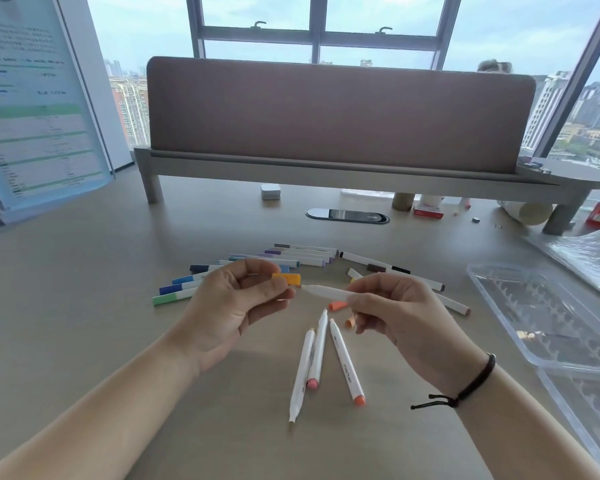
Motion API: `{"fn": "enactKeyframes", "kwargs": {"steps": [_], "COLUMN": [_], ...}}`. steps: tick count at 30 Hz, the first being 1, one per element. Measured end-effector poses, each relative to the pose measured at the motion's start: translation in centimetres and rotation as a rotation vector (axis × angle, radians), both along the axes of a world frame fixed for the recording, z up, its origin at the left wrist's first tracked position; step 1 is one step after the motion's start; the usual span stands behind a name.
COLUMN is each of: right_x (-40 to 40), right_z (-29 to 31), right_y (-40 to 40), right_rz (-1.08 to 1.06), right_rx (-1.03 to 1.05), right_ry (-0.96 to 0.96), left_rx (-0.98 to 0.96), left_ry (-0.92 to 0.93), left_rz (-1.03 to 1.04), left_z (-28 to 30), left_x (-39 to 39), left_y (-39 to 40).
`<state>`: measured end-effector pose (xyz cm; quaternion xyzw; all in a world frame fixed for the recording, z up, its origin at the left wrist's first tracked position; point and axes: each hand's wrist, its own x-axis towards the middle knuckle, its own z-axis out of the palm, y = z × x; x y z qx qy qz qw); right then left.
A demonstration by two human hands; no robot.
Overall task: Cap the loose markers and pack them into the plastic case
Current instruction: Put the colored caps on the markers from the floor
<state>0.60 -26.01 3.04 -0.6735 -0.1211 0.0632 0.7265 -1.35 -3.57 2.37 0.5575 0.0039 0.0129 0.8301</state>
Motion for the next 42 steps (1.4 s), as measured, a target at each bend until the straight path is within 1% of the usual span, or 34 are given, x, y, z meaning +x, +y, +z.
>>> {"fn": "enactKeyframes", "kwargs": {"steps": [6,13,17,23,28,35,42], "right_x": [0.0,-0.6,-0.8,-1.2,-1.2,-1.1,-1.0], "right_z": [0.3,0.4,0.6,0.4,0.3,0.2,0.3], "right_y": [-0.1,0.3,0.4,1.0,0.9,1.0,0.9], "right_rz": [-0.022,0.015,0.052,0.058,0.047,0.035,0.036], "right_rx": [0.073,0.063,0.243,0.340,0.327,0.296,0.280], "right_ry": [0.024,0.033,0.126,0.202,0.223,0.243,0.220], "left_rx": [0.028,0.231,0.266,0.226,0.290,0.303,0.289], "left_ry": [-0.051,-0.100,-0.132,-0.154,-0.184,-0.185,-0.177], "left_rz": [0.047,0.006,0.030,0.019,0.066,0.066,0.074], "left_z": [0.1,0.1,0.1,0.0,-0.3,-0.4,-0.3], "left_x": [-0.2,-0.9,-1.0,-1.1,-1.0,-1.1,-1.0], "left_y": [0.0,-0.8,-0.9,-0.8,-1.2,-1.4,-1.3]}}
